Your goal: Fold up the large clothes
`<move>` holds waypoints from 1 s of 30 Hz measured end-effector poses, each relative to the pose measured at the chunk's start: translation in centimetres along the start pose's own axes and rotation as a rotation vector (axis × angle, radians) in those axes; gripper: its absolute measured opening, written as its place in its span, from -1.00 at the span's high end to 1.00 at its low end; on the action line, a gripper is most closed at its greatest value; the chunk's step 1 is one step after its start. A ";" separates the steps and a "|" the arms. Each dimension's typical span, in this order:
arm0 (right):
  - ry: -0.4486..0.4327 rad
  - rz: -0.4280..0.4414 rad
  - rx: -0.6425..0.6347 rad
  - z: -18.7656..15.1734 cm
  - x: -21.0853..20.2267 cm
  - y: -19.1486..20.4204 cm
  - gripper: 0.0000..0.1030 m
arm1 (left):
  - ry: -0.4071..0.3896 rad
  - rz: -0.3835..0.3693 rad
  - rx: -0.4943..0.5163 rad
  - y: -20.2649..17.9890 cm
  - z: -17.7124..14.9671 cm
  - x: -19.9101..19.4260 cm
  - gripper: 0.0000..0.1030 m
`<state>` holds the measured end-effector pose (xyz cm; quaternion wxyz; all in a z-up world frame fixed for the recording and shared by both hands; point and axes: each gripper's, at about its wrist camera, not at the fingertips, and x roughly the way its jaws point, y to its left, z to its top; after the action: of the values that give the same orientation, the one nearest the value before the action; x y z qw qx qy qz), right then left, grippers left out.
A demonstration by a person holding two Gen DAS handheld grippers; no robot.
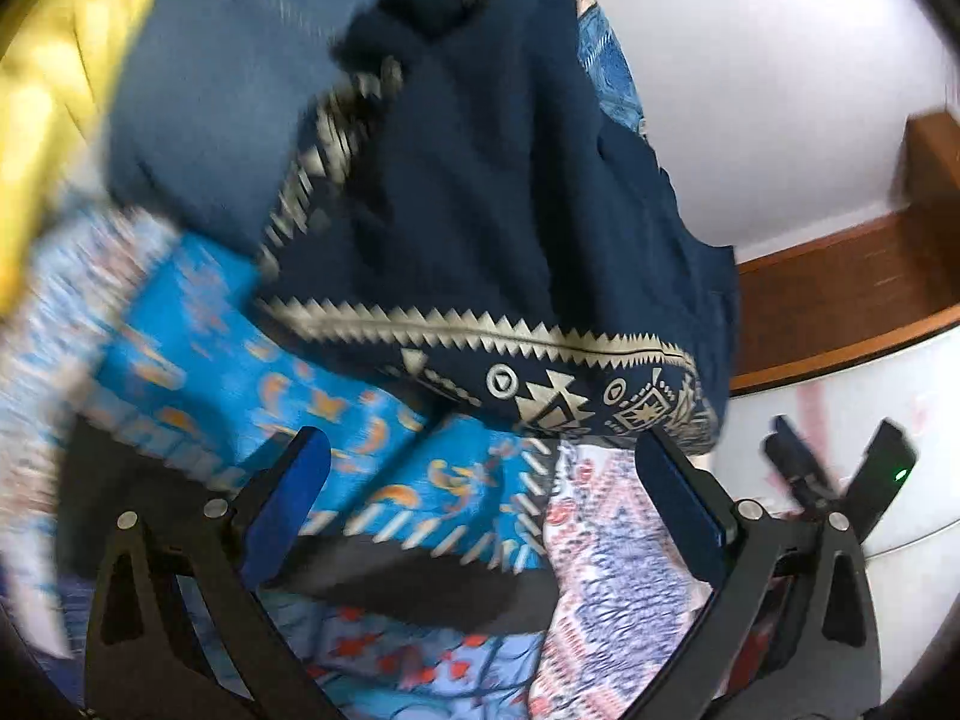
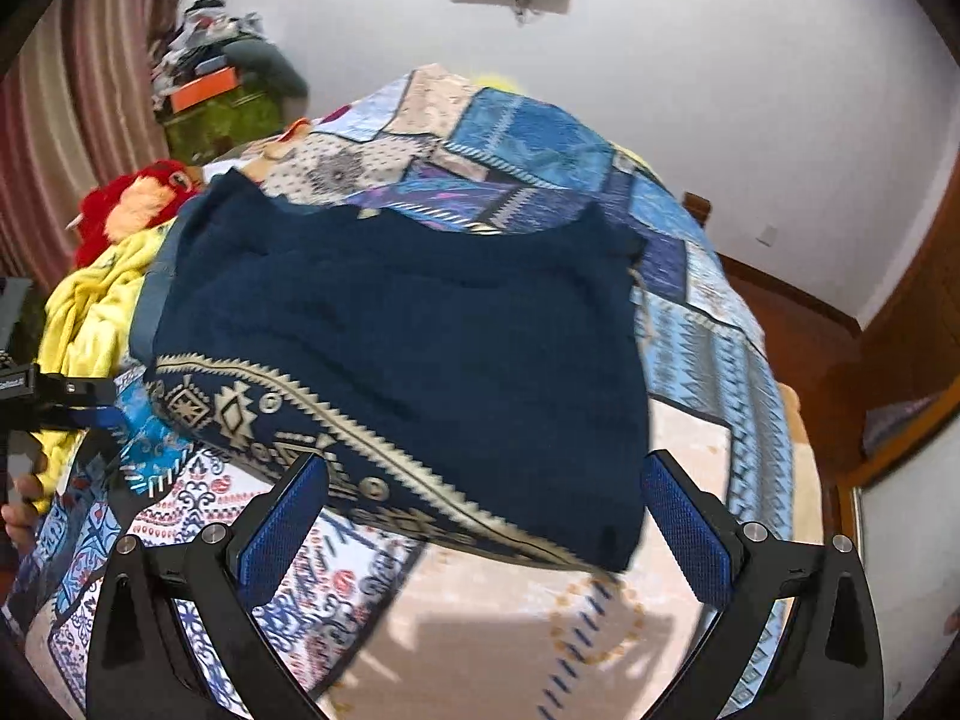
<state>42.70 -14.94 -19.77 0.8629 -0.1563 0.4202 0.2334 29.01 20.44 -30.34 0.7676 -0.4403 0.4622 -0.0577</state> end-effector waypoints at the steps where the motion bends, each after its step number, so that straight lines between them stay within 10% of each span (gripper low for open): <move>1: 0.004 0.007 -0.010 0.0 0.2 0.5 -1.00 | 0.002 -0.027 -0.029 0.5 0.0 0.7 -0.93; 9: 0.029 0.027 -0.043 0.4 2.8 1.6 -1.00 | -0.138 -0.171 -0.107 2.2 3.3 1.6 -0.60; 17: -0.018 0.064 -0.008 2.8 3.3 1.8 -1.00 | -0.265 -0.046 0.156 -1.9 3.4 1.0 -0.47; 30: 0.001 0.124 0.034 4.9 5.3 3.3 -1.00 | -0.293 0.007 0.107 -1.7 5.4 2.7 -0.47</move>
<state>46.94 -8.45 -21.32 0.8491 -0.1154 0.4334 0.2792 35.21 21.42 -29.88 0.8494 -0.4009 0.3430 -0.0147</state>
